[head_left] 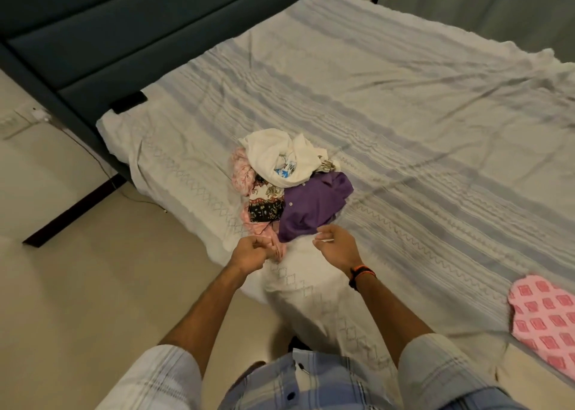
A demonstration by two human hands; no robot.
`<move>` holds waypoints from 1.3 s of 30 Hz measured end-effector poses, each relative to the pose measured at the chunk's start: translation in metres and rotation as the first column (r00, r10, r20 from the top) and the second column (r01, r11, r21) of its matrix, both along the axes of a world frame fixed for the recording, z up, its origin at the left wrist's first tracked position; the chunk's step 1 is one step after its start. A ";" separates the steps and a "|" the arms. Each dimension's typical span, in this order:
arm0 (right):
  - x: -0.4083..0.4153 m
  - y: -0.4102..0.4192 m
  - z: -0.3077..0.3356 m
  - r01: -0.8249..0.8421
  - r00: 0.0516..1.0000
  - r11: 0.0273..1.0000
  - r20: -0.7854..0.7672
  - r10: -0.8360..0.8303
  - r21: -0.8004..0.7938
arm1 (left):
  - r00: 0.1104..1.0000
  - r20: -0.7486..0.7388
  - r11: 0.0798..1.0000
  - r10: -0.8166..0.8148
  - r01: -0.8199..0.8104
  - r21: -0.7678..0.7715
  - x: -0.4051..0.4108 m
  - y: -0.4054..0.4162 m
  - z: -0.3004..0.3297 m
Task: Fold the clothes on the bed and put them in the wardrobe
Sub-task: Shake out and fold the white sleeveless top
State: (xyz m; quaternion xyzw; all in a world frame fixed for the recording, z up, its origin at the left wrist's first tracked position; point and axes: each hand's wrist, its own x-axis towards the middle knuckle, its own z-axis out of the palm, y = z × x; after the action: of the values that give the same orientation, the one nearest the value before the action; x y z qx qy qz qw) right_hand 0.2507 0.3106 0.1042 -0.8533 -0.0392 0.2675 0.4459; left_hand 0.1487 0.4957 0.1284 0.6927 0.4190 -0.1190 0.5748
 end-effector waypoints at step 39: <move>0.223 0.233 -0.107 -0.641 0.764 0.598 -0.333 0.552 -0.480 | 0.979 -0.179 0.989 -0.095 0.073 -0.128 0.269 0.188 -0.121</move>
State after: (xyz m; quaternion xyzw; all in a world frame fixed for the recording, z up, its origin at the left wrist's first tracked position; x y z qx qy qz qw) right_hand 0.4740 0.5441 -0.0030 -0.8597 -0.2076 0.4632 0.0564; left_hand 0.4175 0.6841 0.0076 0.6599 0.4328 -0.2319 0.5688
